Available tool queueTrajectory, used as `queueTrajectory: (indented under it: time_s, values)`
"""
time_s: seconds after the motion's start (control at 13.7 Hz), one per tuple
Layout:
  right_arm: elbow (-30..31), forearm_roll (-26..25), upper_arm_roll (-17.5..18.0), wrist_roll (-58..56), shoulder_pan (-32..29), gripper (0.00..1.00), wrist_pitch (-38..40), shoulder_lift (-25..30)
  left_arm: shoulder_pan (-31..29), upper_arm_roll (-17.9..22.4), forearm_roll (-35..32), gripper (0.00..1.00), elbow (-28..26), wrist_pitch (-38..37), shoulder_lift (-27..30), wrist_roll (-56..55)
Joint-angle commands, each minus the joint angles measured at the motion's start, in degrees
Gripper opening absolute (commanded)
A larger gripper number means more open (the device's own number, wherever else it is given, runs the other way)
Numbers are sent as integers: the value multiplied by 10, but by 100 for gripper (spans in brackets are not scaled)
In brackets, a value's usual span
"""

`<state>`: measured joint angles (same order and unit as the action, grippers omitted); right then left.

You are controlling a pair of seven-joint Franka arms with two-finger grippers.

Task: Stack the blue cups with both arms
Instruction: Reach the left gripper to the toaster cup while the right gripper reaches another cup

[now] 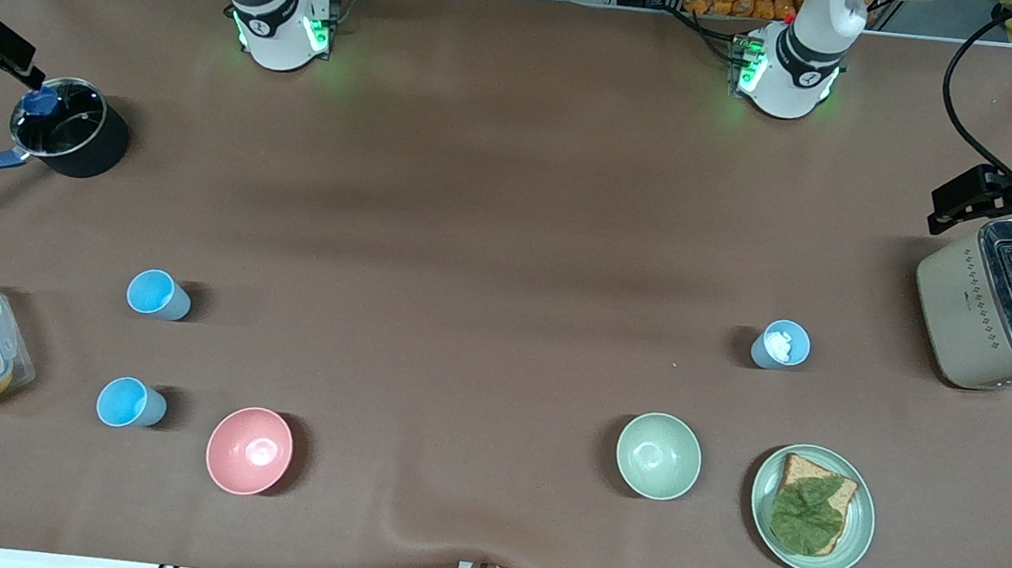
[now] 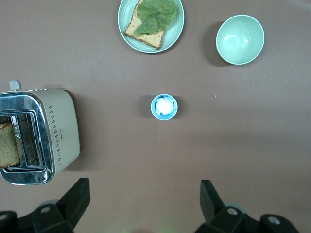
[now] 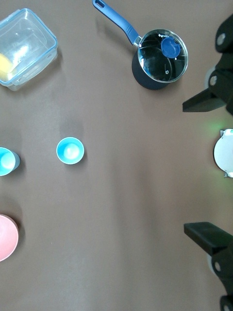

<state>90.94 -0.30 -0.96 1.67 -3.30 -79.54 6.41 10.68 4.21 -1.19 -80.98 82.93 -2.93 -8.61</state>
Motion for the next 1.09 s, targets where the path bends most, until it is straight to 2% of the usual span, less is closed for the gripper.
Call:
queueTrajectory:
  time_s: [0.0,0.36,0.51,0.66,0.87,1.02]
  values:
    - [4,-8,3,7,-6,100,1,1,-1,2,4,100,7,-16,12,11]
    - [4,-8,3,7,-14,100,-4,-13,-1,20,8,100,4,-25,6,16]
    - [1,-4,3,-1,-50,100,-17,-47,0,19,10,100,-2,-9,-38,9]
    - [-1,0,3,-4,-73,100,-50,-108,0,19,8,100,-35,59,-74,9]
    - [-4,-10,3,-4,-93,100,-108,-187,-1,19,8,100,-160,212,-81,13]
    - [-4,-9,3,-22,-126,100,-161,-242,-7,19,10,100,-216,302,-100,12]
